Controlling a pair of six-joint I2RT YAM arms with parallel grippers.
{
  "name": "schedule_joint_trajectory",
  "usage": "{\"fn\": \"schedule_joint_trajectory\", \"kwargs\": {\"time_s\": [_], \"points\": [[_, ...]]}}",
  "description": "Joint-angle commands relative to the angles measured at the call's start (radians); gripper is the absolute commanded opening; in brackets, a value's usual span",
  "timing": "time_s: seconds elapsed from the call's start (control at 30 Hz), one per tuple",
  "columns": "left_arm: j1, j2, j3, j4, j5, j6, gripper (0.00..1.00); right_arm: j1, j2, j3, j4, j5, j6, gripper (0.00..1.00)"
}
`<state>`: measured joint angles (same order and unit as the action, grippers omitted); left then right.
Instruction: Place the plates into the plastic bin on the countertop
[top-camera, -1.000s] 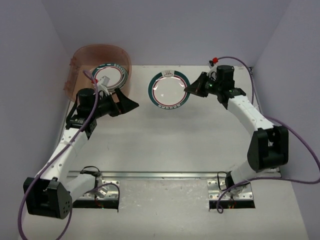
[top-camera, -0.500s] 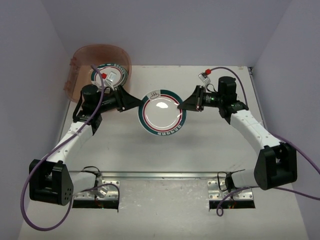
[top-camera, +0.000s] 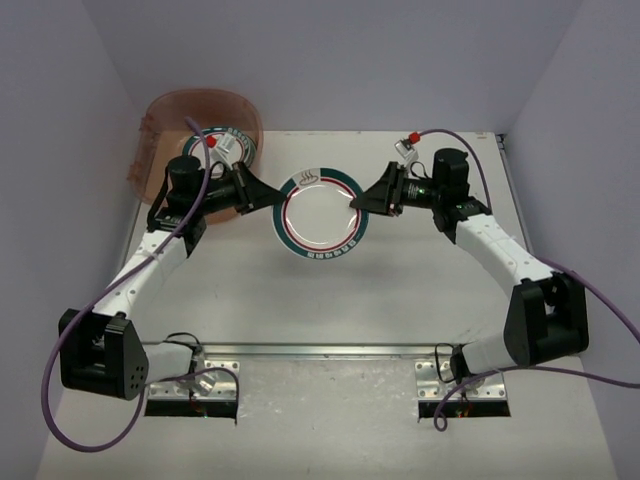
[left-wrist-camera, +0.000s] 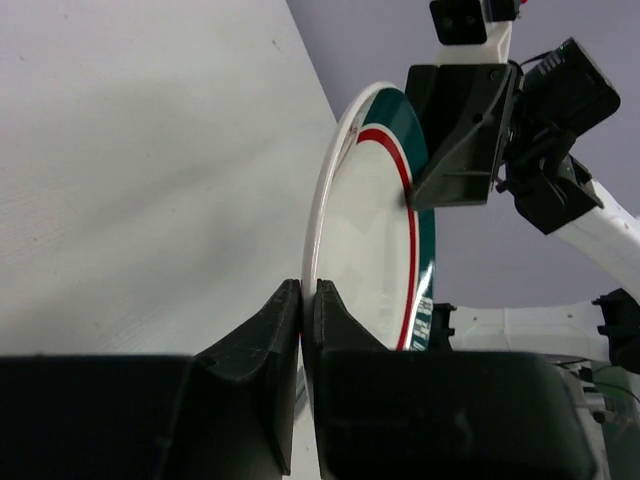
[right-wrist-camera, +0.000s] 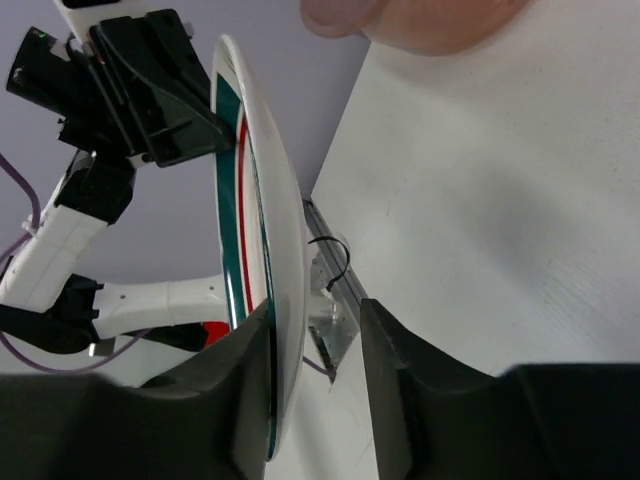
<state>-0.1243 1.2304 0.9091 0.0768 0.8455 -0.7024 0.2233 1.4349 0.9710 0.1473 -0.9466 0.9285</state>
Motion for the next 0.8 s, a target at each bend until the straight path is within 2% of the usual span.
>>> {"fn": "schedule_joint_trajectory", "kwargs": {"time_s": [0.0, 0.03, 0.17, 0.27, 0.33, 0.4, 0.47, 0.6, 0.77], "points": [[0.019, -0.01, 0.169, -0.045, -0.215, -0.004, 0.0, -0.035, 0.014, -0.008, 0.083, 0.012, 0.056, 0.77], [0.039, -0.009, 0.188, -0.072, -0.286, -0.023, 0.0, -0.053, 0.016, -0.022, 0.076, 0.024, 0.054, 0.98], [0.134, 0.009, 0.294, -0.235, -0.609, -0.067, 0.0, -0.169, -0.001, -0.116, 0.041, 0.072, 0.043, 0.99], [0.249, 0.072, 0.393, -0.294, -0.786, -0.104, 0.0, -0.212, -0.037, -0.196, 0.012, 0.091, 0.01, 0.99], [0.289, 0.177, 0.463, -0.336, -0.83, -0.108, 0.0, -0.217, -0.058, -0.224, -0.011, 0.095, -0.032, 0.99], [0.309, 0.214, 0.518, -0.335, -0.868, -0.107, 0.0, -0.217, -0.071, -0.246, -0.018, 0.094, -0.05, 0.99], [0.329, 0.365, 0.605, -0.35, -0.9, -0.103, 0.0, -0.217, -0.096, -0.281, -0.022, 0.092, -0.06, 0.99], [0.346, 0.515, 0.71, -0.34, -0.899, -0.081, 0.0, -0.246, -0.151, -0.321, -0.036, 0.084, -0.09, 0.99], [0.358, 0.646, 0.771, -0.313, -0.861, -0.04, 0.0, -0.249, -0.197, -0.328, -0.073, 0.073, -0.119, 0.99]]}}
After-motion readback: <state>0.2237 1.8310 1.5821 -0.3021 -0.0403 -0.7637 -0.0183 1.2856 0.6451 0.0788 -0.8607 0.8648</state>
